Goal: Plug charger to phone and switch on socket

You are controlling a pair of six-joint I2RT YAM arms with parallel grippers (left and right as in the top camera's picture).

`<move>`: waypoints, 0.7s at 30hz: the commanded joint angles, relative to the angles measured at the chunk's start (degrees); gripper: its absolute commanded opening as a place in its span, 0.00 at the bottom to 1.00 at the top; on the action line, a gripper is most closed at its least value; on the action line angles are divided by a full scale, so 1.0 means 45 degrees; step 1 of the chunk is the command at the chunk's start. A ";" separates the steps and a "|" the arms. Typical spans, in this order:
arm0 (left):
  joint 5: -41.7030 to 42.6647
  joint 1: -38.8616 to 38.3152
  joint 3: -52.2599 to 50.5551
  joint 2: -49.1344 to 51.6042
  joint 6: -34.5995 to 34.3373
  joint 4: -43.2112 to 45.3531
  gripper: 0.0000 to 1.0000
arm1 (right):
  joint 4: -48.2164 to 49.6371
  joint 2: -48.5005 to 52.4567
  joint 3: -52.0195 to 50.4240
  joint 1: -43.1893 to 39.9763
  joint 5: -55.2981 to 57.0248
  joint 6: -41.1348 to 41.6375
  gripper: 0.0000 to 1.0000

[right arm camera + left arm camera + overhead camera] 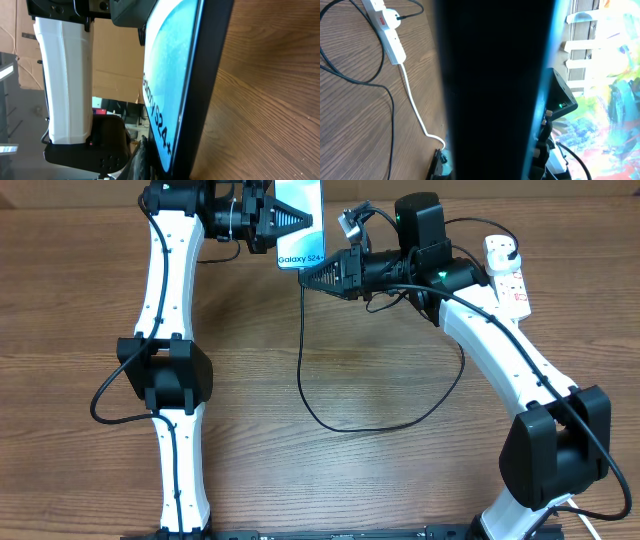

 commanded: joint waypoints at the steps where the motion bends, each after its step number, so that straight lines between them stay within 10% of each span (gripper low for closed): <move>1: 0.0291 -0.0704 0.0194 -0.0194 0.0724 -0.0340 0.04 | 0.0869 -0.0097 0.0359 -0.0466 0.1783 0.0092 0.04; 21: 0.0238 -0.0665 0.0194 -0.0194 0.0729 -0.0330 0.04 | 0.1005 -0.0097 0.0359 -0.0573 0.1564 0.0180 0.04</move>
